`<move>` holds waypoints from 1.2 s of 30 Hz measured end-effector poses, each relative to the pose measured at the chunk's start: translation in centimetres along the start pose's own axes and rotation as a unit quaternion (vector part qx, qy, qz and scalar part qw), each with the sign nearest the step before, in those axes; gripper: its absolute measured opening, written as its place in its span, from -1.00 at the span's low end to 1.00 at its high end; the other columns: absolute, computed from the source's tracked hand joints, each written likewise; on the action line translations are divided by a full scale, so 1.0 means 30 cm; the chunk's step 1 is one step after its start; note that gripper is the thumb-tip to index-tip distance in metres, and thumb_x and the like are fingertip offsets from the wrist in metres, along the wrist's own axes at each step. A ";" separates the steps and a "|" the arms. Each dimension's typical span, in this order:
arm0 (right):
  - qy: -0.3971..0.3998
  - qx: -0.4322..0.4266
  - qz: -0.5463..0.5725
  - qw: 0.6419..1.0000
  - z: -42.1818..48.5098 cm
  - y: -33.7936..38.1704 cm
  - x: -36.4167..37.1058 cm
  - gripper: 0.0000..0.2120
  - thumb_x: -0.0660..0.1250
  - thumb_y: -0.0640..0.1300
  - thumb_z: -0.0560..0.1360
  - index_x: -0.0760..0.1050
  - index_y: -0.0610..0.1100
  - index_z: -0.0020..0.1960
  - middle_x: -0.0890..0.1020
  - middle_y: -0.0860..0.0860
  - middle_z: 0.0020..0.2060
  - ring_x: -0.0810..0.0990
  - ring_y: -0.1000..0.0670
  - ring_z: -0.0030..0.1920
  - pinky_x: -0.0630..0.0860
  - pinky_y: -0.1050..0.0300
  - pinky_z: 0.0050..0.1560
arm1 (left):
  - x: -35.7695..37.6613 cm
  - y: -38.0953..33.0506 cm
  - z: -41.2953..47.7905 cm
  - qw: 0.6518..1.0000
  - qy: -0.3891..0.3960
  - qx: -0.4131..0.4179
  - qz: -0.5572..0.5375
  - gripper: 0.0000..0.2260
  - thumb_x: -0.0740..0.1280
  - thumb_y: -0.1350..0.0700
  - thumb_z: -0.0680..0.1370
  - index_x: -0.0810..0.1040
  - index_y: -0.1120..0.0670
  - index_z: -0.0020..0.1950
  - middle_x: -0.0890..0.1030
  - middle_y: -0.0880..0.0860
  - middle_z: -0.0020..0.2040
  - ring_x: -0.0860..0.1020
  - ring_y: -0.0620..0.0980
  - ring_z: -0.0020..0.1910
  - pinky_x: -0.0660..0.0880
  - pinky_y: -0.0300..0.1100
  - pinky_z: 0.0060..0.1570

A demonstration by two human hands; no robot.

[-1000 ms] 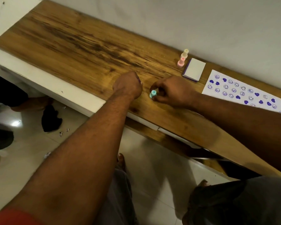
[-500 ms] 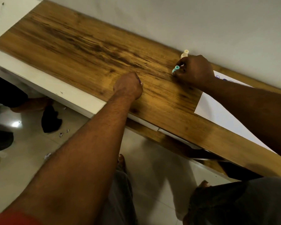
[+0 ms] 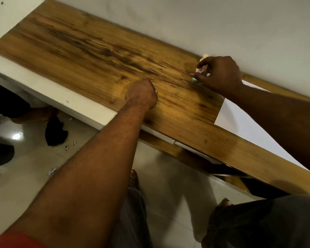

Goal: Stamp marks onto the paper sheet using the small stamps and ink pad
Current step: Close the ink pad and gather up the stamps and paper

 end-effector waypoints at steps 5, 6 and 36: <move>-0.050 0.047 0.011 0.998 0.047 -0.051 -0.026 -0.67 0.33 0.22 0.55 0.67 0.06 0.17 0.69 0.05 -0.16 0.66 -0.05 -0.02 0.54 0.08 -0.05 | 0.003 0.001 0.005 1.000 -0.002 -0.002 0.002 -0.68 0.36 -0.09 0.66 0.55 0.06 0.33 0.62 0.12 0.25 0.57 0.15 0.25 0.43 -0.05 0.06; -0.051 0.049 0.006 0.997 0.054 -0.062 -0.023 -0.68 0.31 0.19 0.56 0.67 0.06 0.18 0.70 0.04 -0.12 0.66 -0.06 0.00 0.53 0.08 -0.04 | 0.004 0.001 0.005 1.000 -0.001 -0.002 0.002 -0.68 0.36 -0.09 0.66 0.55 0.06 0.33 0.62 0.12 0.26 0.57 0.15 0.26 0.44 -0.05 0.07; -0.103 0.202 -0.105 0.968 -0.860 -0.954 -0.258 -0.56 0.08 0.11 0.66 0.60 -0.11 0.26 0.54 -0.16 0.18 0.53 -0.27 0.14 0.55 -0.14 0.07 | 0.294 -0.366 -0.373 0.891 -0.019 0.454 0.006 -0.56 0.26 -0.26 0.64 0.56 -0.03 0.39 0.61 0.00 0.24 0.55 0.00 0.19 0.46 -0.11 0.10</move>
Point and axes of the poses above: each hand's wrist, its own z-axis towards the middle knuckle, its own x-axis out of the palm, y = z × x, the point moved 4 cm from there along z, towards the middle knuckle
